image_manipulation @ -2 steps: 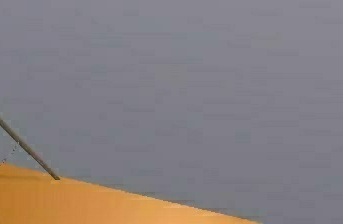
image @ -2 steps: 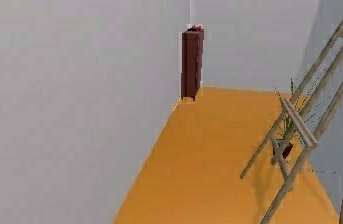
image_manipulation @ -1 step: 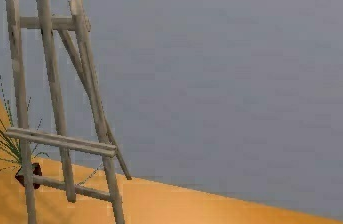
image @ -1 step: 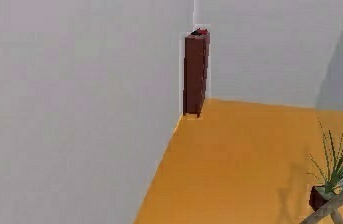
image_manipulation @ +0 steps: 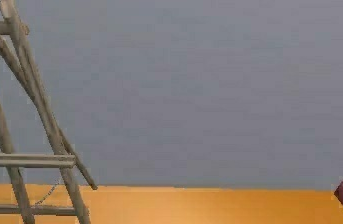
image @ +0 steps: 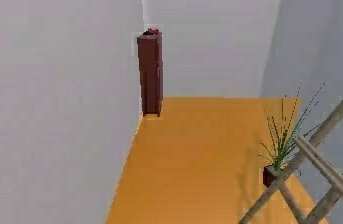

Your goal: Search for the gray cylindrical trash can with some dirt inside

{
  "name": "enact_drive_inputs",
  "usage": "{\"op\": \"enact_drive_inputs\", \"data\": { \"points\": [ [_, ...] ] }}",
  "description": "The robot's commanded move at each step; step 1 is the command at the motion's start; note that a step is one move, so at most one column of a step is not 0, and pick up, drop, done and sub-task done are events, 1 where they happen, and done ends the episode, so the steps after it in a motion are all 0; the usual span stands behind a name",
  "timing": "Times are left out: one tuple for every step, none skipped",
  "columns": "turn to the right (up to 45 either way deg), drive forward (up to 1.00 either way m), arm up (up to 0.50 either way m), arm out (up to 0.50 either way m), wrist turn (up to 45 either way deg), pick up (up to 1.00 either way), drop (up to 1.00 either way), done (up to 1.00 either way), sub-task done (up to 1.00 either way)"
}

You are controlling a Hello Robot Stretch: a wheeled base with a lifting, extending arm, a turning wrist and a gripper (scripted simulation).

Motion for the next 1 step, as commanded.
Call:
{"op": "enact_drive_inputs", "data": {
  "points": [
    [0.0, 1.0, 0.0, 0.0, 0.0, 0.0, 0.0, 0.0, 0.0]
  ]
}}
